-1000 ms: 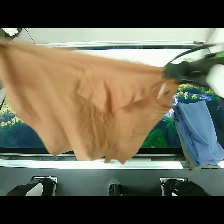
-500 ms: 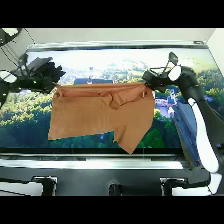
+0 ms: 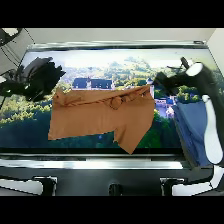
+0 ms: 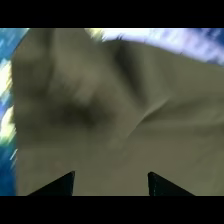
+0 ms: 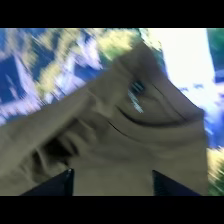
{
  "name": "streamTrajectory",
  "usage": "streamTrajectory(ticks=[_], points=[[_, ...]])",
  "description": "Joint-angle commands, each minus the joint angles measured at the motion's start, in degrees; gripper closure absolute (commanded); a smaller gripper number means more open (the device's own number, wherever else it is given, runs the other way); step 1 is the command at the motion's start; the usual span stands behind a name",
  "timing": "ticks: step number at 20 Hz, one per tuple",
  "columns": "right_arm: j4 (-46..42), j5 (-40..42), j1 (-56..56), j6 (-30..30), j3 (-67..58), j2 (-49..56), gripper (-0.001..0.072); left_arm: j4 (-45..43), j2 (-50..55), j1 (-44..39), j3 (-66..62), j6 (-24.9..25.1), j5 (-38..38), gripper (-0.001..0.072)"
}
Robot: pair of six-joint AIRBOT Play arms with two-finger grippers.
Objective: Fold the shirts.
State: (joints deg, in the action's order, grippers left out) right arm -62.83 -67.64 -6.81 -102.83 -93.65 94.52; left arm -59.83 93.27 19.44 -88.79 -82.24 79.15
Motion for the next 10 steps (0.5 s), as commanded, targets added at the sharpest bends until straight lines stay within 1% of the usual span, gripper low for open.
streamTrajectory(ticks=[1,2,3,5,9,10], points=[[-0.52,-21.62,-6.38,9.09,-0.35,-1.57,0.0172,-12.07,-5.14,7.13,8.52,-1.88,14.01,0.0195],[-1.64,-24.46,-6.58,10.16,-0.11,-1.57,0.0172,-13.16,-7.72,9.25,13.6,-1.55,12.22,0.0244],[-2.82,-26.01,-6.56,10.8,0.09,-1.55,0.0172,-12.63,-10.01,11.52,18.8,-0.81,9.94,0.0245],[-2.54,-26.23,-6.01,11.17,0.17,-1.55,0.0172,-10.43,-11.74,14.51,26.73,1.4,7.15,0.0244],[-2.32,-25.29,-4.96,11.45,0.17,-1.55,0.0172,-4.61,-11.17,14.8,35.78,7.41,0.5,0.0244],[-2.69,-25.38,-4.79,11.67,0.17,-1.57,0.0172,-4.66,-11.1,14.64,36.76,7.52,-1.16,0.0244]])
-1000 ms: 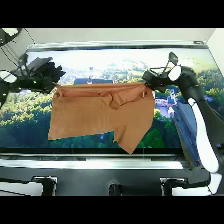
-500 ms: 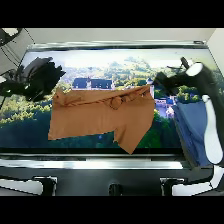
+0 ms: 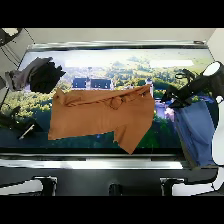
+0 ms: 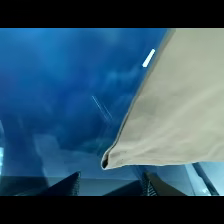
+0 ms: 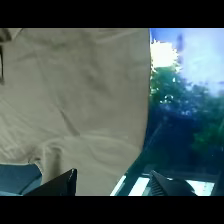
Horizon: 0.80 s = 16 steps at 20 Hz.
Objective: Fold the shirts.
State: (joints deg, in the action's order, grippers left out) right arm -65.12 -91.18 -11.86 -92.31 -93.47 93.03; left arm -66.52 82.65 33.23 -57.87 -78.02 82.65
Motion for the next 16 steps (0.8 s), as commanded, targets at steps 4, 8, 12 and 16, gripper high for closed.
streamTrajectory(ticks=[4,8,12,16], points=[[-0.44,-1.92,0.26,1.25,0.0,-0.09,0.0173,3.61,1.07,-0.04,6.73,4.17,-6.99,0.0244],[-0.5,-3.15,0.26,1.27,0.0,-0.09,0.0172,4.66,2.93,-3.43,6.82,4.79,-7.34,0.034],[-3.1,-5.84,0.28,1.25,1.64,-0.28,0.0173,4.7,2.95,-4.31,6.8,4.81,-7.39,0.0681],[-2.97,3.19,4.94,2.43,17.9,-3.08,0.0172,6.27,1.92,-4.31,6.64,7.69,-6.54,0.0682]])
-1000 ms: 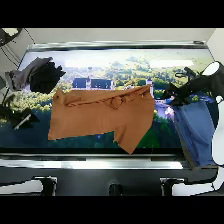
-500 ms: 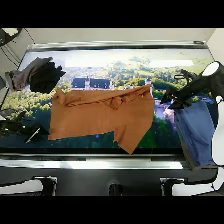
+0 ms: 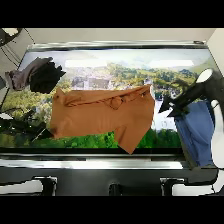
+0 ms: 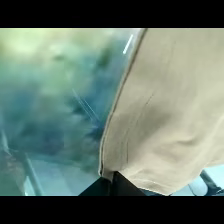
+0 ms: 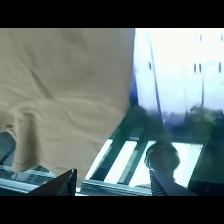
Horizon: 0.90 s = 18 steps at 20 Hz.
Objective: Fold the shirts.
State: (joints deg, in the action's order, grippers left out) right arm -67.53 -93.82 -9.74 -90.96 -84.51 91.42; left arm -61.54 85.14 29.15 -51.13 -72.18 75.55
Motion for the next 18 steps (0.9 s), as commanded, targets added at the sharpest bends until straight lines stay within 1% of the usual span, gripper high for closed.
streamTrajectory(ticks=[1,2,3,5,7,9,10,11,12,13,14,15,16,18], points=[[-0.7,9.6,4.26,1.66,12.33,-1.4,0.0173,1.68,-1.07,-0.22,-0.11,2.01,0.55,0.0682],[-0.61,13.97,5.11,1.62,15.13,-1.09,0.0181,1.88,-1.7,-0.22,-0.11,2.43,0.7,0.0682],[-0.44,17.29,5.35,1.16,16.72,-0.59,0.0265,1.88,-2.27,-0.22,-0.11,2.43,0.9,0.0682],[0.11,20.85,5.05,-1.2,17.53,1.25,0.0278,1.92,-3.17,-0.24,-0.11,2.43,0.94,0.0682],[2.84,23.15,5.05,-0.9,17.53,3.08,0.0286,2.49,-3.3,-0.24,-0.11,3.32,1.07,0.0682],[7.69,25.81,5.18,-0.28,17.53,4.35,0.0291,2.54,-3.3,-0.24,-0.11,3.45,1.09,0.0682],[9.22,27.19,5.18,-0.33,17.53,4.76,0.0325,2.54,-3.3,-0.24,-0.11,3.45,1.09,0.0682],[9.55,28.33,5.18,-0.37,17.53,4.87,0.0421,2.51,-3.3,-0.24,-0.24,3.48,1.09,0.0682],[9.53,29.46,5.18,-0.92,17.44,4.83,0.0626,2.51,-3.3,-0.24,-0.72,3.93,1.16,0.0682],[9.4,28.87,5.09,-0.92,16.74,4.39,0.0667,2.49,-3.37,-0.22,-2.05,3.93,1.57,0.0683],[9.18,28.26,5.05,0.55,15.21,3.17,0.0669,2.6,-4.2,-0.26,-4.68,3.87,1.86,0.0685],[8.66,27.63,5.05,3.43,12.61,0.98,0.0669,3.39,-5.97,-0.42,-8.17,3.87,1.51,0.0686],[6.8,27.67,5.05,5.16,8.66,-2.38,0.0669,5.57,-8.63,-0.44,-13.33,3.85,0.5,0.0686],[0.15,30.99,5.05,5.33,-2.03,-10.91,0.0669,12.07,-15.13,-0.68,-26.64,2.49,-5.09,0.0685]])
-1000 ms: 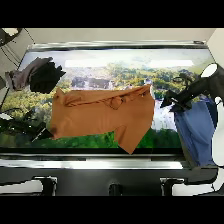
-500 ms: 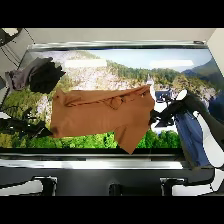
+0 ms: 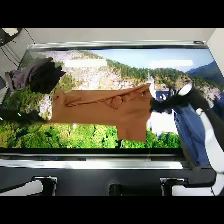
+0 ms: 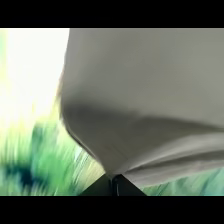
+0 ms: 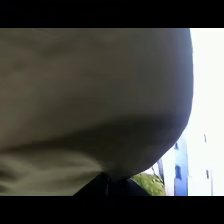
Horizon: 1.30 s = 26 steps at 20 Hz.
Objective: Fold the shirts.
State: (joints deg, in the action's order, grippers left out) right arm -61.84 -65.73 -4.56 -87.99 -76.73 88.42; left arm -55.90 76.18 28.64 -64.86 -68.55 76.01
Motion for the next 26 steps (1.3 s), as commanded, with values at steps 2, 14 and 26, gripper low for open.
streamTrajectory(ticks=[2,14,26], points=[[-12.59,10.14,-0.13,3.15,-21.33,-17.51,0.0668,9.4,-12.63,-0.81,-28.39,-1.77,-15.28,0.0685],[-25.0,8.37,-0.13,-5.07,-33.0,-49.09,0.0669,4.35,-32.06,-1.09,-50.56,-8.7,-21.29,0.0683],[-16.74,-26.25,-0.11,-8.24,-27.65,-21.49,0.0669,0.72,-17.75,-3.98,-27.12,-6.84,-2.54,0.0684]])
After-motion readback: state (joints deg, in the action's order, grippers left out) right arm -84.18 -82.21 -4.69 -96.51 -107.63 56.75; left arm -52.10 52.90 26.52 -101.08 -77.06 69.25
